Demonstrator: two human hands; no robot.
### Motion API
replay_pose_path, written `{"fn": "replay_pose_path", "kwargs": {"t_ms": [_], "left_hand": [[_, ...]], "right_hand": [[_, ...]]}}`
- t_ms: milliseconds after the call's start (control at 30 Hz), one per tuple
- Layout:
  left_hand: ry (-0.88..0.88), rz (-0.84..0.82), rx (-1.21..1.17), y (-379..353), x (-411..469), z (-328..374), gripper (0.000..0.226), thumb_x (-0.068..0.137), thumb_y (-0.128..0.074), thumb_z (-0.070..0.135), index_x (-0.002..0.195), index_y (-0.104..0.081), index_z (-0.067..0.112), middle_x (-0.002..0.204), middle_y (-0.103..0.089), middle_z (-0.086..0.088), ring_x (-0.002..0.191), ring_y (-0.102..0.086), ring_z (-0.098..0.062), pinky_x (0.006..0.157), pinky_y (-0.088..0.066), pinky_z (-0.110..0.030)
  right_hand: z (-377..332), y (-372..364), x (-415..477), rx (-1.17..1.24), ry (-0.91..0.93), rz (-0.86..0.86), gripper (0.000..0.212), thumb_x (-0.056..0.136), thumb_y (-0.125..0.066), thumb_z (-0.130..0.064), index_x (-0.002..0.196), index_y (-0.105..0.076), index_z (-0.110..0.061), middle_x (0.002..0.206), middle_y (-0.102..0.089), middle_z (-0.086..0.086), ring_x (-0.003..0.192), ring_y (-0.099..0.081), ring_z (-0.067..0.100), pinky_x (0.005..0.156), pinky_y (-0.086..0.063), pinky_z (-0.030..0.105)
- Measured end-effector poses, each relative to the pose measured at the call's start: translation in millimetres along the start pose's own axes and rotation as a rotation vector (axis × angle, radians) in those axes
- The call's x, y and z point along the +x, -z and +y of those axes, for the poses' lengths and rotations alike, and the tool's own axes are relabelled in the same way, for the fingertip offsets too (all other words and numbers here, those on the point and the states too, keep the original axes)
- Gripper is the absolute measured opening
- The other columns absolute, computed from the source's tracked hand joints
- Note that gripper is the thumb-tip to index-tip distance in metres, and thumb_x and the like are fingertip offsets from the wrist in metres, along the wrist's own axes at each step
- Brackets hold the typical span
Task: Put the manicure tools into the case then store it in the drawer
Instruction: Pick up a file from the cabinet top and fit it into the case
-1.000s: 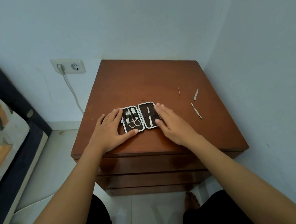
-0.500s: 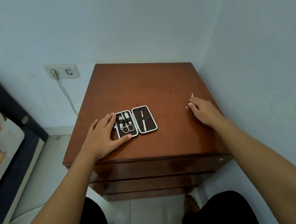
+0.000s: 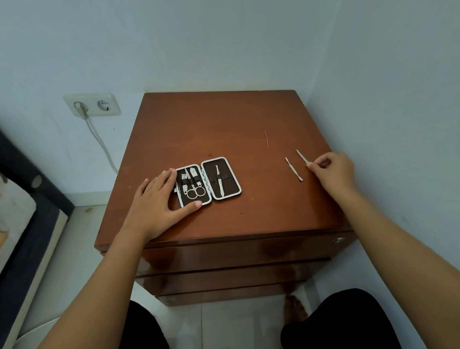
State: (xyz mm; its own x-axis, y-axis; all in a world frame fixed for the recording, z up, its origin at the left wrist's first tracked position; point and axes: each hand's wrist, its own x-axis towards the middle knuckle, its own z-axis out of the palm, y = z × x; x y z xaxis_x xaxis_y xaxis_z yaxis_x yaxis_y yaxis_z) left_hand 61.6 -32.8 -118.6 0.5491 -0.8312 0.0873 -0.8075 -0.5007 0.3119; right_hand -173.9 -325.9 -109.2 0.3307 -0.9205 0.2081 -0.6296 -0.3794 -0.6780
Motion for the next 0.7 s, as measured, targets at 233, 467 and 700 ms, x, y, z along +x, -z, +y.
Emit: {"fn": "replay_pose_path", "kwargs": {"t_ms": [233, 467, 700], "left_hand": [[0.001, -0.002, 0.0, 0, 0, 0, 0.111, 0.062, -0.022, 0.087, 0.15, -0.013, 0.021, 0.158, -0.017, 0.0, 0.144, -0.014, -0.012, 0.117, -0.001, -0.034], [0.002, 0.005, -0.013, 0, 0, 0, 0.111, 0.062, -0.024, 0.088, 0.15, -0.015, 0.02, 0.157, -0.019, 0.001, 0.144, -0.014, -0.011, 0.117, -0.002, -0.035], [0.001, 0.006, -0.023, 1, -1, 1, 0.11, 0.062, -0.025, 0.087, 0.15, -0.016, 0.02, 0.157, -0.019, 0.002, 0.144, -0.014, -0.009, 0.117, -0.002, -0.035]], "right_hand": [[-9, -8, 1, -0.139, -0.037, -0.04, 0.014, 0.085, -0.063, -0.02, 0.073, -0.065, -0.013, 0.098, -0.064, 0.018, 0.094, -0.059, 0.036, 0.084, -0.049, 0.043], [-22, -9, -13, -0.007, -0.047, 0.006, 0.009, 0.091, -0.052, -0.012, 0.086, -0.054, -0.006, 0.096, -0.061, 0.016, 0.094, -0.057, 0.034, 0.072, -0.042, 0.035], [-92, -33, -65, 0.334, 0.182, -0.188, 0.011, 0.084, -0.06, -0.013, 0.088, -0.066, -0.02, 0.079, -0.065, 0.002, 0.077, -0.065, 0.026, 0.072, -0.052, 0.034]]}}
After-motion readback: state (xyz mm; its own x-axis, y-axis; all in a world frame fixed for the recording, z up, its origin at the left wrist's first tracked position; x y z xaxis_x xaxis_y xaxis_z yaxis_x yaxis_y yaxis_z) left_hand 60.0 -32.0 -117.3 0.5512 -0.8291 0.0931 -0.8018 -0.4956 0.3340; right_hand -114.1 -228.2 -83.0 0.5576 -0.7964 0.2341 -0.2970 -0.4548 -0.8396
